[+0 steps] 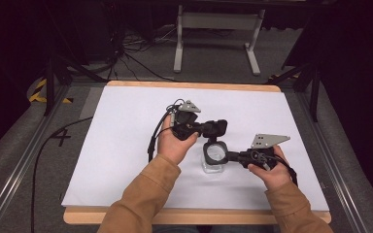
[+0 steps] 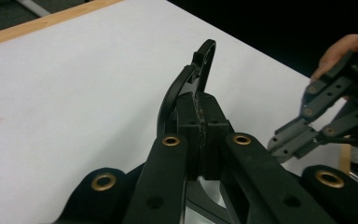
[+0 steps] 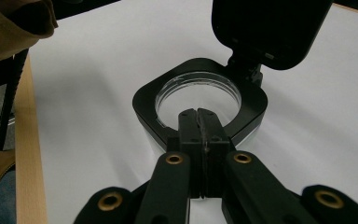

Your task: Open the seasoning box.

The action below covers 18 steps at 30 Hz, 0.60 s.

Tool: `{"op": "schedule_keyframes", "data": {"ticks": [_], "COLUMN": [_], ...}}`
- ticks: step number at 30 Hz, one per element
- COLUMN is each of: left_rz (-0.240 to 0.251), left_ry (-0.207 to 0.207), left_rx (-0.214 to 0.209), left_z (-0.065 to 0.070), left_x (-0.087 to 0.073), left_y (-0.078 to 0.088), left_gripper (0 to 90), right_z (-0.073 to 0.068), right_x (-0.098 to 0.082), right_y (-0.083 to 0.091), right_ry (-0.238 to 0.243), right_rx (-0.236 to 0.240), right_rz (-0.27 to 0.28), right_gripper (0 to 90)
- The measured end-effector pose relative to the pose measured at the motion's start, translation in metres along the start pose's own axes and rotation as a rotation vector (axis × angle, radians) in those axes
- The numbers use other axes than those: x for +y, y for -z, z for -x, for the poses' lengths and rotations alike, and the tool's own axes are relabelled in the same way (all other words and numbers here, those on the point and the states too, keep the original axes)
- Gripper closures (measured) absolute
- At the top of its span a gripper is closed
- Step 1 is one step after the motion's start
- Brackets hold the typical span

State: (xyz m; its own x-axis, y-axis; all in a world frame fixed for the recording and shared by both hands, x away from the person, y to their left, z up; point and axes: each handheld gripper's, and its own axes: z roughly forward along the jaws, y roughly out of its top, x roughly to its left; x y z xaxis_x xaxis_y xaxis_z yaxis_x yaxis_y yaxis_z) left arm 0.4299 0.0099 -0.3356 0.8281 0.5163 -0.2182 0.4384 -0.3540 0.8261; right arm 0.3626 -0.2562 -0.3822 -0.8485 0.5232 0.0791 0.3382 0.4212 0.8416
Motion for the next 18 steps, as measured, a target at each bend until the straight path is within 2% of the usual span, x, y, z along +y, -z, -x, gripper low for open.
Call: {"op": "schedule_keyframes", "data": {"ticks": [4,7,12,16,18], "left_rz": [0.002,0.009,0.009,0.015,0.009], "left_ry": [0.006,0.035,0.012,0.021,0.013], "left_rx": [0.021,0.016,0.06,0.046,0.041], "left_z": [-0.003,-0.0061,-0.0009,-0.002,-0.0007], "left_x": [0.0014,0.002,0.0042,0.0039,0.0038], "left_y": [-0.0027,-0.0044,-0.0071,-0.0071,-0.0059], "left_gripper": [89.8,90.0,90.0,90.0,89.8], "right_z": [-0.0012,-0.0017,-0.0023,-0.0034,-0.0036], "right_x": [0.0001,0.0003,0.0004,0.0005,0.0005], "right_y": [0.0,-0.0001,-0.0007,-0.0012,-0.0012], "right_ry": [0.013,0.016,0.019,0.019,0.015], "right_rx": [-0.006,-0.01,-0.012,-0.016,-0.017], "right_rz": [-0.001,-0.001,0.0,0.001,0.001], "right_gripper": [90.0,90.0,90.0,90.0,90.0]}}
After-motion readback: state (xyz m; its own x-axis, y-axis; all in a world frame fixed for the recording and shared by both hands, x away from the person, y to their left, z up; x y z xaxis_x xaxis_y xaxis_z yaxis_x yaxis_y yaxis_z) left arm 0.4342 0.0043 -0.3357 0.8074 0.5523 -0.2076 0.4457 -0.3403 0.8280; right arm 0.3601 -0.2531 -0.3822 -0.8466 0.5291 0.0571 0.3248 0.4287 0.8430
